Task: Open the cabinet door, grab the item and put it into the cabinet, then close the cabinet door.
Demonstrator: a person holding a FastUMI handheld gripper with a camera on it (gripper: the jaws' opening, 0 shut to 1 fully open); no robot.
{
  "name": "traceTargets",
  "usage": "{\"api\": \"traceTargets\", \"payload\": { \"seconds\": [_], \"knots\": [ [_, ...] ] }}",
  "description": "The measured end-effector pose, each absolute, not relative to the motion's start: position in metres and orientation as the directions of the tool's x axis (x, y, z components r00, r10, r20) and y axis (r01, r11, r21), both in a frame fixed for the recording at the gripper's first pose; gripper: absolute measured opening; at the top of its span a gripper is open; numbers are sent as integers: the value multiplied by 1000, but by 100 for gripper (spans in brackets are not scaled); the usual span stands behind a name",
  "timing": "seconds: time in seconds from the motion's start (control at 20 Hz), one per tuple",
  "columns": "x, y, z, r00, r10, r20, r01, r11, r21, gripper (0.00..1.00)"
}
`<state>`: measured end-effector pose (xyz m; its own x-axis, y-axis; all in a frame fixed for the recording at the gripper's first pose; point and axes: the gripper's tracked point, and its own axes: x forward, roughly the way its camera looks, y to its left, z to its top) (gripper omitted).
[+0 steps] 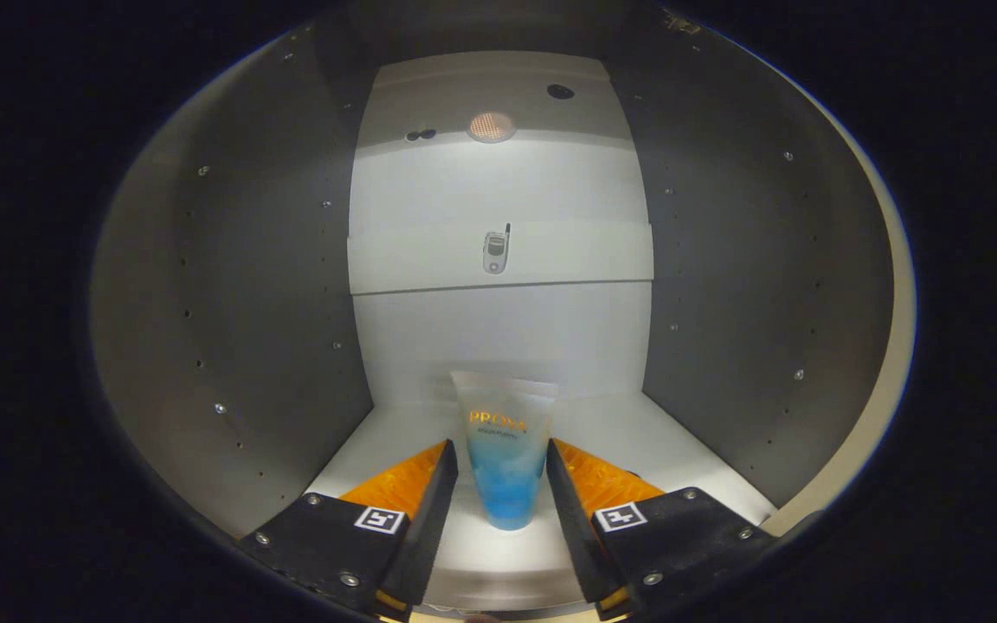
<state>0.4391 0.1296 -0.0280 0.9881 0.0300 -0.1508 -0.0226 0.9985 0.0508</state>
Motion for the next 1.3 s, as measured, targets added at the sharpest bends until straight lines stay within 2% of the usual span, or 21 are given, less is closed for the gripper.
{"api": "traceTargets", "payload": {
  "seconds": [0.05, 0.15, 0.35, 0.5, 0.65, 0.95, 1.3],
  "knots": [
    [436, 129, -26, 989, 30, -143, -23, 998, 54, 74],
    [426, 126, -16, 994, 20, -107, -14, 998, 53, 83],
    [401, 128, 3, 998, 13, -61, -12, 1000, 14, 93],
    [372, 133, 12, 999, 23, -40, -23, 1000, 9, 93],
    [333, 129, 9, 997, -5, -73, 4, 1000, -12, 93],
    [240, 137, 19, 998, 31, -61, -25, 995, 92, 93],
    [111, 149, 22, 993, 114, -24, -112, 992, 54, 93]
  ]
}}
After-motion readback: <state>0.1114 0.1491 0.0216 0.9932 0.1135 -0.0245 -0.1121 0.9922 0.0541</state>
